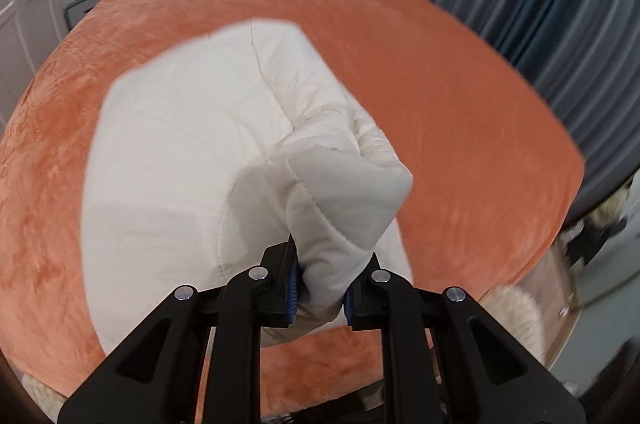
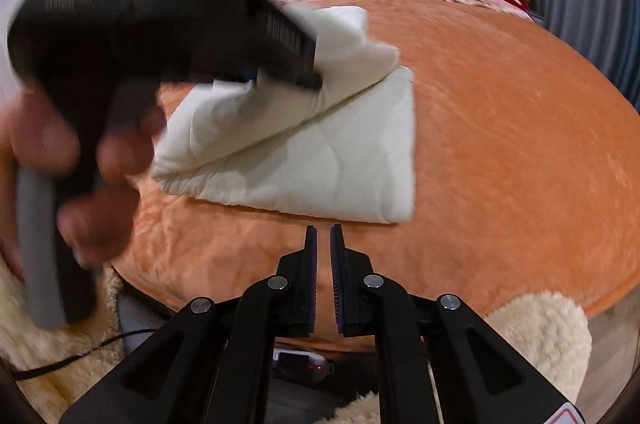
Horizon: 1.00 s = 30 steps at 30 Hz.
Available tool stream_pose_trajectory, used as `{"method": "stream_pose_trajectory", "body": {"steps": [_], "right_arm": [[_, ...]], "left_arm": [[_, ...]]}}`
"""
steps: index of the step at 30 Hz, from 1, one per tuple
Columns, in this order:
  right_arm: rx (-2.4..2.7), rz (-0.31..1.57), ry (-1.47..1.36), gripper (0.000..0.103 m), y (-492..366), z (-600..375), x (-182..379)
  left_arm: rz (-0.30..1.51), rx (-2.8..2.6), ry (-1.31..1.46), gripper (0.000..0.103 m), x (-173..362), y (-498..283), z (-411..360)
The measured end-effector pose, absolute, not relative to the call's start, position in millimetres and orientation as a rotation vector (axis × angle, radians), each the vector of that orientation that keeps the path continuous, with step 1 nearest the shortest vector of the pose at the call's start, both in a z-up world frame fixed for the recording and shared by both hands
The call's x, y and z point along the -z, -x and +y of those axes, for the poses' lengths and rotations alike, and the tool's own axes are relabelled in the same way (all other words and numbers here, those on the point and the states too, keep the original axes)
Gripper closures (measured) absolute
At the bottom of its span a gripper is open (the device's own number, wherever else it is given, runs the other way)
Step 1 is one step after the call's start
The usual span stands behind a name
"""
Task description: Fold large clothes
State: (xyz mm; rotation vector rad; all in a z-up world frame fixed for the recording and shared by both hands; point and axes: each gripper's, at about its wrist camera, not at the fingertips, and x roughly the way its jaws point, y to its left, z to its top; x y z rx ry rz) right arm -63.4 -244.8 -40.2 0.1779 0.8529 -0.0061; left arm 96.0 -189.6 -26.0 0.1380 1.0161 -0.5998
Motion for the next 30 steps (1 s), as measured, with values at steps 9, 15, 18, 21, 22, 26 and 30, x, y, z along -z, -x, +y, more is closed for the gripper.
{"method": "stream_pose_trajectory", "body": {"steps": [9,15,18,21,22,26,30], "right_arm": [[0.031,0.719,-0.146,0.056,46.4,-259.8,-6.0],[-0.032,0.650,-0.190,0.047,8.5,-256.7,-41.5],[-0.033,0.655,-0.162,0.043,-23.2,-248.2,-47.1],[-0.021,0.733,-0.176,0.043,-52.4,-248.8,-36.8],[-0.026,0.771,-0.203,0.052,-61.2,-251.0,-29.4],[-0.061,0.800,-0.284,0.090,-51.7,-257.9,-15.8],[0.006,0.767,-0.306,0.091,-10.5,-273.6,-12.7]], "left_arm": [[0.940,0.626,0.042,0.038,-21.2,-83.3,-134.3],[0.886,0.500,0.169,0.033,-44.0,-96.4,-75.4],[0.936,0.404,0.196,0.033,-30.3,-112.7,-58.6],[0.972,0.361,0.204,0.035,-18.4,-121.9,-50.8],[0.979,0.355,0.200,0.035,-15.2,-121.8,-49.0],[0.993,0.356,0.200,0.039,-12.7,-121.5,-46.3],[0.991,0.371,0.163,0.040,-11.7,-119.0,-53.7]]}}
